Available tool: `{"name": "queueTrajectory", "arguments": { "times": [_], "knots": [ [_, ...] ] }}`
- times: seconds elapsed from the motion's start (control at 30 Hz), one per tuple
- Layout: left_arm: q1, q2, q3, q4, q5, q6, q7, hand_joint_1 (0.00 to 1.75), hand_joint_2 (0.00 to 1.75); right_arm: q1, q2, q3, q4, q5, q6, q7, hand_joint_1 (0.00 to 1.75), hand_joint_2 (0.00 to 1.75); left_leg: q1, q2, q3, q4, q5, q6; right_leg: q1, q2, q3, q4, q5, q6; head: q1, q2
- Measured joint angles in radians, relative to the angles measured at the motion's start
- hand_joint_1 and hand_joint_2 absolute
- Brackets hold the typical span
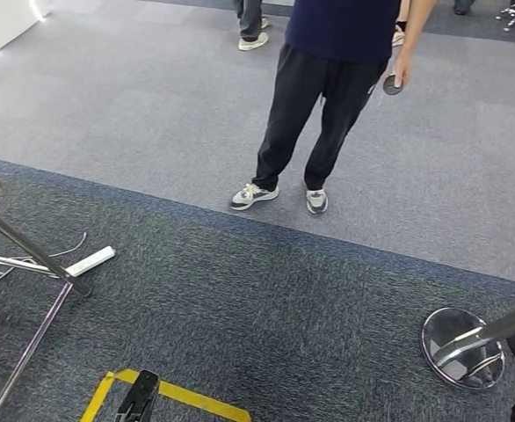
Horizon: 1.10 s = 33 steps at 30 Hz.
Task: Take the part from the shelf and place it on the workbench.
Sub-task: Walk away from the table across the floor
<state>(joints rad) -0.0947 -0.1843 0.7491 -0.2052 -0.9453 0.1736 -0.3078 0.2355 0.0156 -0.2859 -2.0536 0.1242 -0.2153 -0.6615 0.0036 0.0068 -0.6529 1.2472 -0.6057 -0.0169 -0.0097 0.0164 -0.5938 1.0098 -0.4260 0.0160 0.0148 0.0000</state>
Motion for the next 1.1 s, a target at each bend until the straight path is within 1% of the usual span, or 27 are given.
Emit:
{"name": "queueTrajectory", "arguments": {
  "times": [0.03,0.07,0.1,0.13,0.17,0.2,0.23,0.27,0.33,0.37,0.4,0.43,0.47,0.53,0.57,0.6,0.63,0.67,0.73,0.77,0.8,0.87,0.93,1.0,1.03,1.07,1.1],
  "knots": [
    [0.002,0.000,0.000,0.000,0.000,0.000,0.000,0.00,0.00,0.000,0.000,0.000,0.000,0.001,0.000,0.000,0.00,0.00,0.000,-0.001,-0.026,0.046,-0.009,0.000,0.000,0.012,0.000,0.000,0.000,-0.001,0.000,0.000],
    [0.002,0.000,0.000,0.000,0.000,0.000,0.001,0.00,0.00,0.000,0.000,0.000,0.000,0.001,0.000,0.000,0.00,0.00,0.001,-0.002,-0.036,0.055,0.002,0.000,-0.001,0.024,0.000,0.000,0.000,-0.001,0.000,0.000],
    [0.003,0.000,0.000,0.000,0.000,0.000,0.001,0.00,0.00,0.000,0.000,0.000,0.001,0.001,0.000,0.000,0.00,0.00,0.002,-0.003,-0.026,0.026,0.032,0.000,-0.002,0.038,0.000,0.001,0.001,0.000,0.000,0.000],
    [0.002,0.000,0.000,0.000,0.000,0.000,0.002,0.00,0.00,0.000,0.000,0.000,0.001,0.002,0.000,0.000,0.00,0.00,0.004,-0.010,0.002,-0.037,0.072,0.000,-0.004,0.051,0.001,0.001,0.001,0.002,0.000,0.000],
    [0.002,0.000,0.000,0.000,0.000,0.000,0.002,0.00,0.00,0.000,0.000,0.000,0.001,0.002,0.000,0.000,0.00,0.00,0.008,-0.028,0.038,-0.112,0.108,-0.001,-0.006,0.063,0.001,0.002,0.002,0.006,0.000,0.000],
    [0.002,0.000,0.000,0.000,0.000,0.000,0.002,0.00,0.00,0.000,0.000,0.000,0.001,0.002,-0.001,0.000,0.00,0.00,0.011,-0.047,0.068,-0.176,0.131,-0.003,-0.006,0.075,-0.001,0.005,0.002,0.012,0.000,0.000],
    [0.001,-0.001,0.000,0.000,0.000,0.000,0.002,0.00,0.00,0.000,0.000,0.000,0.001,0.002,-0.001,0.000,0.00,0.00,0.013,-0.063,0.087,-0.218,0.143,-0.003,-0.006,0.085,-0.004,0.006,0.002,0.018,0.000,0.000],
    [0.001,-0.002,0.000,0.000,0.000,0.000,0.002,0.00,0.00,0.000,0.000,0.000,0.001,0.003,-0.002,0.000,0.00,0.00,0.013,-0.071,0.095,-0.235,0.143,-0.001,-0.007,0.094,-0.008,0.006,0.004,0.024,0.000,0.000],
    [0.001,-0.002,0.000,0.000,0.000,0.000,0.002,0.00,0.00,0.003,0.000,0.001,0.000,0.004,-0.004,0.000,0.00,0.00,0.010,-0.057,0.093,-0.238,0.146,0.011,-0.010,0.105,-0.015,0.000,0.009,0.036,0.000,0.000],
    [0.000,-0.002,0.000,0.000,0.000,0.000,0.002,0.00,0.00,0.005,0.000,0.001,0.000,0.004,-0.005,0.000,0.00,0.00,0.010,-0.049,0.094,-0.239,0.147,0.019,-0.010,0.091,-0.020,0.004,0.007,0.041,0.000,0.000],
    [-0.001,-0.002,0.000,0.000,0.000,0.000,0.002,0.00,0.00,0.006,0.000,0.001,0.000,0.004,-0.005,0.000,0.00,0.00,0.010,-0.039,0.094,-0.240,0.149,0.026,-0.009,0.068,-0.032,0.025,-0.006,0.044,0.002,0.000],
    [-0.001,-0.002,0.000,0.000,0.000,0.000,0.002,0.00,0.00,0.005,0.000,0.002,0.001,0.004,-0.006,0.000,0.00,0.00,0.009,-0.029,0.094,-0.241,0.149,0.033,-0.007,0.039,-0.054,0.068,-0.030,0.047,0.004,0.000],
    [0.000,-0.002,0.000,0.000,0.000,0.000,0.002,0.00,0.00,0.004,0.000,0.003,0.001,0.004,-0.006,0.000,0.00,0.00,0.007,-0.019,0.094,-0.241,0.148,0.038,-0.006,0.011,-0.084,0.134,-0.063,0.049,0.006,0.000],
    [0.003,-0.001,0.000,0.000,0.000,0.000,0.002,0.00,0.00,0.004,0.000,0.004,0.001,0.004,-0.006,0.000,0.00,0.00,0.002,0.004,0.095,-0.241,0.147,0.042,-0.006,-0.008,-0.151,0.272,-0.121,0.051,0.007,0.000],
    [0.004,-0.001,0.000,0.000,0.000,0.000,0.003,0.00,0.00,0.005,0.000,0.004,0.001,0.004,-0.006,0.000,0.00,0.00,0.000,0.016,0.095,-0.241,0.146,0.043,-0.006,-0.009,-0.165,0.305,-0.127,0.050,0.007,0.000],
    [0.004,0.000,0.000,0.000,0.000,0.000,0.003,0.00,0.00,0.006,0.000,0.004,0.001,0.004,-0.006,0.000,0.00,0.00,-0.002,0.027,0.096,-0.241,0.144,0.043,-0.005,-0.011,-0.158,0.295,-0.114,0.048,0.007,0.000],
    [0.003,0.000,0.000,0.000,0.000,0.000,0.003,0.00,0.00,0.006,0.000,0.004,0.001,0.004,-0.006,0.000,0.00,0.00,-0.003,0.037,0.099,-0.241,0.143,0.043,-0.005,-0.015,-0.130,0.244,-0.086,0.046,0.007,0.000],
    [0.002,0.000,0.000,0.000,0.000,0.000,0.003,0.00,0.00,0.006,0.000,0.004,0.001,0.004,-0.006,0.001,0.00,0.00,-0.004,0.046,0.102,-0.241,0.140,0.041,-0.003,-0.031,-0.086,0.167,-0.053,0.043,0.007,0.000],
    [0.001,0.000,0.000,0.000,0.000,0.000,0.002,0.00,0.00,0.004,0.000,0.004,0.002,0.004,-0.006,0.001,0.00,0.00,-0.008,0.062,0.109,-0.240,0.134,0.033,0.004,-0.066,-0.015,0.044,-0.016,0.035,0.006,0.000],
    [0.001,0.000,0.000,0.000,0.000,0.000,0.002,0.00,0.00,0.003,0.000,0.004,0.002,0.005,-0.006,0.002,0.00,0.00,-0.010,0.069,0.111,-0.240,0.132,0.028,0.007,-0.075,0.000,0.018,-0.012,0.031,0.005,0.000],
    [0.000,0.000,0.000,0.000,0.000,0.000,0.002,0.00,0.00,0.003,0.000,0.004,0.002,0.005,-0.006,0.003,0.00,0.00,-0.011,0.076,0.112,-0.240,0.131,0.024,0.011,-0.071,0.001,0.014,-0.013,0.026,0.005,0.000],
    [-0.001,-0.002,0.000,0.000,0.000,0.000,0.002,0.00,0.00,0.003,0.000,0.004,0.002,0.008,-0.006,0.005,0.00,0.00,-0.007,0.086,0.114,-0.240,0.127,0.013,0.012,-0.048,-0.001,0.010,-0.009,0.015,0.004,0.000],
    [-0.003,-0.002,0.000,0.000,0.000,0.000,0.003,0.00,0.00,0.000,0.000,0.004,0.005,0.035,-0.006,0.023,0.00,0.00,-0.003,0.055,0.094,-0.193,0.093,0.004,0.007,-0.029,0.000,0.003,-0.003,0.004,0.002,0.000],
    [-0.002,-0.003,0.000,0.000,-0.002,0.000,0.003,0.00,0.00,-0.006,0.000,0.011,0.025,0.094,-0.003,0.055,0.00,0.00,-0.002,0.012,0.035,-0.070,0.031,0.000,0.004,-0.010,0.001,0.000,-0.001,-0.003,-0.001,0.000],
    [-0.001,-0.003,0.000,0.000,-0.004,0.000,0.004,0.00,0.00,-0.009,0.000,0.019,0.049,0.128,0.006,0.076,0.00,0.00,-0.002,0.004,0.001,-0.006,0.008,-0.001,0.003,0.001,0.001,0.000,-0.001,-0.005,-0.002,0.000],
    [-0.001,-0.003,0.000,0.000,-0.008,-0.002,0.006,0.00,0.00,-0.013,0.000,0.033,0.084,0.164,0.021,0.103,0.00,0.00,-0.002,0.001,-0.023,0.035,0.002,-0.002,0.003,0.014,0.001,0.001,-0.001,-0.005,-0.003,0.000],
    [-0.001,-0.003,-0.001,0.000,-0.012,-0.005,0.008,0.00,0.00,-0.020,-0.001,0.052,0.135,0.201,0.041,0.132,0.00,0.00,-0.001,-0.001,-0.031,0.040,0.016,-0.002,0.002,0.027,0.001,0.001,-0.001,-0.004,-0.002,0.000]
  ]
}}
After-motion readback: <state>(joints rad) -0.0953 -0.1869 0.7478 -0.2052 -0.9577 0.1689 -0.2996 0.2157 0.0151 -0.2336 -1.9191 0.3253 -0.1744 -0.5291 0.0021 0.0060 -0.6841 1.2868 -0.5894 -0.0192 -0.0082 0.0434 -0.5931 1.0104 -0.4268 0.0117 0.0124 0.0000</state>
